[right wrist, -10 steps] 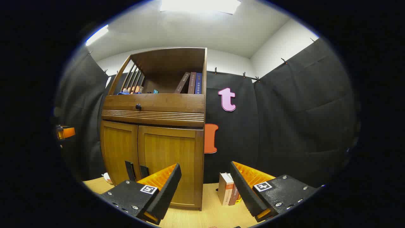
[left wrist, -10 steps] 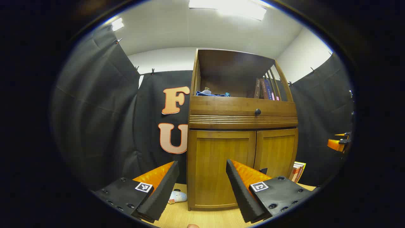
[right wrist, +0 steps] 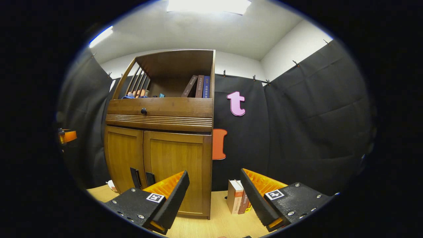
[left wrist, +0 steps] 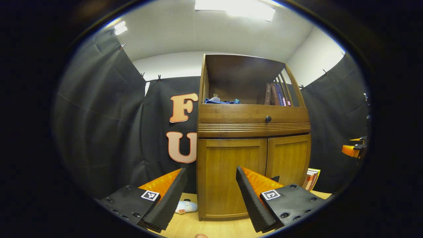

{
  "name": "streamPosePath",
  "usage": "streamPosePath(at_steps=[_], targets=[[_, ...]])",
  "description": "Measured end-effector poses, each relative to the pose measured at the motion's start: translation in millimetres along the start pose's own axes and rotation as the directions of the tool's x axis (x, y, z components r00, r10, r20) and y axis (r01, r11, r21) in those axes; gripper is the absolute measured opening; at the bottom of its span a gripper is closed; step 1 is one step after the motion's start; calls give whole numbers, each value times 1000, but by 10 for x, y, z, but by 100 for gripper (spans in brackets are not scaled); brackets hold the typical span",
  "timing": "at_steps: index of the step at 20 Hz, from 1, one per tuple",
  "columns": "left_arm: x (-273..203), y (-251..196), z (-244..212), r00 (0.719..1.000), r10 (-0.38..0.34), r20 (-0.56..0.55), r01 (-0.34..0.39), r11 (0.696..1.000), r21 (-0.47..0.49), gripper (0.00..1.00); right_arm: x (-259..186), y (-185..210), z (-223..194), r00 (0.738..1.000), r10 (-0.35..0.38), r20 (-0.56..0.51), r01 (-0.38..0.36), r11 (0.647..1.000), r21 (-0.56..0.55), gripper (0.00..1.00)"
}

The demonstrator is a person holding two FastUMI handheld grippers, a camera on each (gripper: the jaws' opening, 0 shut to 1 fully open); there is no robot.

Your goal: Open the right door of the double-door shoe cabinet with the right hand, and open the left door with the left hand.

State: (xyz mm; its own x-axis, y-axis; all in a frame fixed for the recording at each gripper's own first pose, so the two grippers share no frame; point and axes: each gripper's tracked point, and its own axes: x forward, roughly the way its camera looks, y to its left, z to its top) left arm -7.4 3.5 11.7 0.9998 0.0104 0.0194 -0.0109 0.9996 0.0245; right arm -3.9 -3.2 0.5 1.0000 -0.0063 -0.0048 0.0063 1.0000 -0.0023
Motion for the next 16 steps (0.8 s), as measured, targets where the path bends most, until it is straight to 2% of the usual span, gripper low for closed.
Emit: streamPosePath(at_steps=[7, 13, 14, 15, 16], targets=[[-77, -13, 35, 1000, -10, 1, 10, 1000, 6, 94, -45, 14, -44, 1000, 0, -9, 0, 1000, 4, 100], [-111, 58, 15, 1000, -5, -7, 5, 1000, -11, 94, -10, 204, -219, 999, 18, -34, -18, 1000, 2, 100], [-115, 64, 0, 1000, -3, -8, 3, 1000, -9, 94, 21, 266, -274, 999, 23, -42, -23, 1000, 2, 95], [-115, 63, -8, 1000, -5, -12, 5, 1000, -8, 94, 53, 330, -328, 998, 30, -52, -30, 1000, 2, 100], [-125, 67, -19, 1000, -5, -15, 5, 1000, -9, 94, 85, 391, -380, 997, 39, -62, -39, 999, 6, 95]])
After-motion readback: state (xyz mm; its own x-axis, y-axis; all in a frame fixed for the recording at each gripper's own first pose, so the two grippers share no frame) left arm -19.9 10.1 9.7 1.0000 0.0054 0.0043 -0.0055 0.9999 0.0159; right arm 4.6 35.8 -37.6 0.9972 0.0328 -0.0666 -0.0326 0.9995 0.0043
